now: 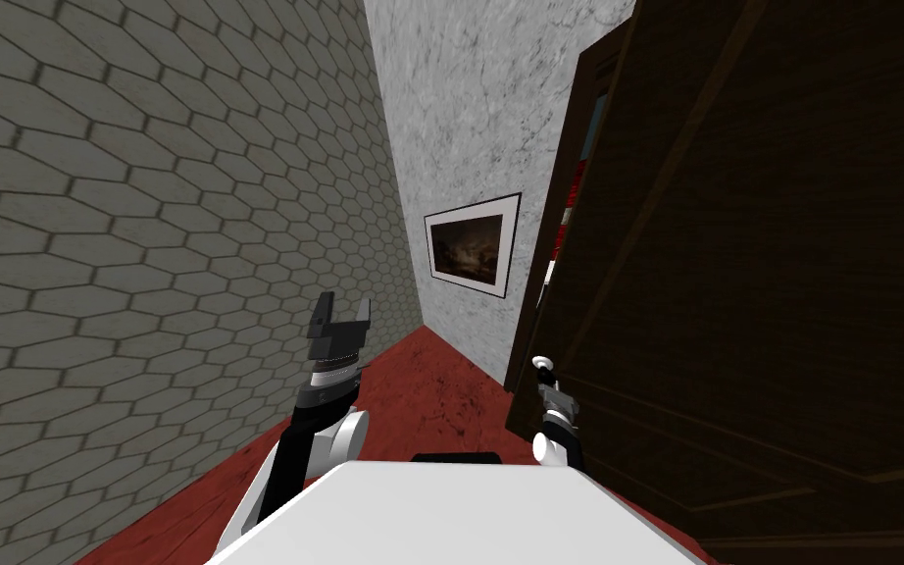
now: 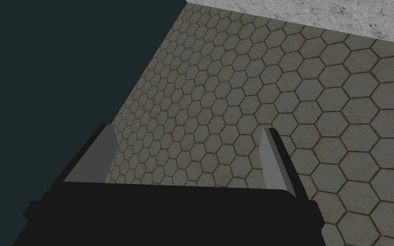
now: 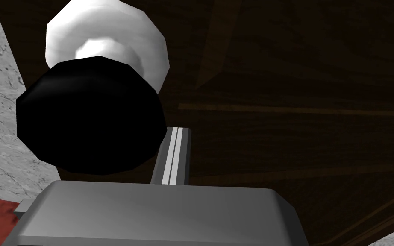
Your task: Pull the door open
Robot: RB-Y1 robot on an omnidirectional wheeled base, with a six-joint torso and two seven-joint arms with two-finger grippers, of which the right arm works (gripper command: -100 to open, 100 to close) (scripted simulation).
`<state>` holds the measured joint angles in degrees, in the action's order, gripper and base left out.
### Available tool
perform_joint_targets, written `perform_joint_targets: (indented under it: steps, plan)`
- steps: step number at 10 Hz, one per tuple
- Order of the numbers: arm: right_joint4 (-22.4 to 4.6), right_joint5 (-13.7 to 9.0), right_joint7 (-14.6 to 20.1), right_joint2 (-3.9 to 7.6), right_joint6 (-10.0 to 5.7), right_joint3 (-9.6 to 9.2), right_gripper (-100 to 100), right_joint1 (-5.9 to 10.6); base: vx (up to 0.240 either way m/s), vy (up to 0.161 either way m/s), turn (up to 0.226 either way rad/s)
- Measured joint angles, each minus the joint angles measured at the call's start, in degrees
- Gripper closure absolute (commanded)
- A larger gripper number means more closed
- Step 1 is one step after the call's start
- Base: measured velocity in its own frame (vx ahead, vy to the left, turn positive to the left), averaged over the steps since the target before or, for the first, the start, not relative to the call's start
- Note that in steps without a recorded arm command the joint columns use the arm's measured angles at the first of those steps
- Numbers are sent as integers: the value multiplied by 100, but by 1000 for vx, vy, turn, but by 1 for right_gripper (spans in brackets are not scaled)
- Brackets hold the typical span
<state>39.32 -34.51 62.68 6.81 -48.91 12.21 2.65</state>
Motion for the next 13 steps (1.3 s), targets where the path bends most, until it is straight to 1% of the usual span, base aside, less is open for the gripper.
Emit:
perform_joint_targets:
  steps: [1, 2, 3, 4, 5, 6, 7, 8, 9, 10, 11, 12, 13]
  plan:
    - [193, -23, -58, -61, 89, 21, -100, -82, -32, -1, 16]
    - [-4, -63, 43, -22, 47, 9, -100, 56, -27, 2, 9]
    - [249, -97, 48, -84, 127, 21, -100, -71, -33, 0, 27]
    - [334, -139, 114, -98, 169, 10, -100, -107, -26, -9, -1]
    - [334, -155, 184, -121, 145, -4, -100, -114, -14, 0, 0]
    - [273, -162, 225, -103, 133, -11, -100, -77, -8, -2, 14]
    - [358, -175, 190, -131, 177, 7, -100, -109, 0, 0, 0]
    - [328, -171, 193, -124, 166, 1, -100, -97, 9, 4, -11]
    - [210, -166, 245, -90, 119, -12, -100, -46, -25, -5, 27]
    - [91, -210, 362, -92, 48, -22, -100, 30, -67, -12, 51]
    - [-124, -255, 527, -57, -42, -41, -100, 173, -36, -9, 17]
    - [22, -281, 536, -107, 5, -37, -100, 95, -12, -1, 14]
    - [109, -283, 534, -118, 47, -48, -100, 33, -10, -27, -54]
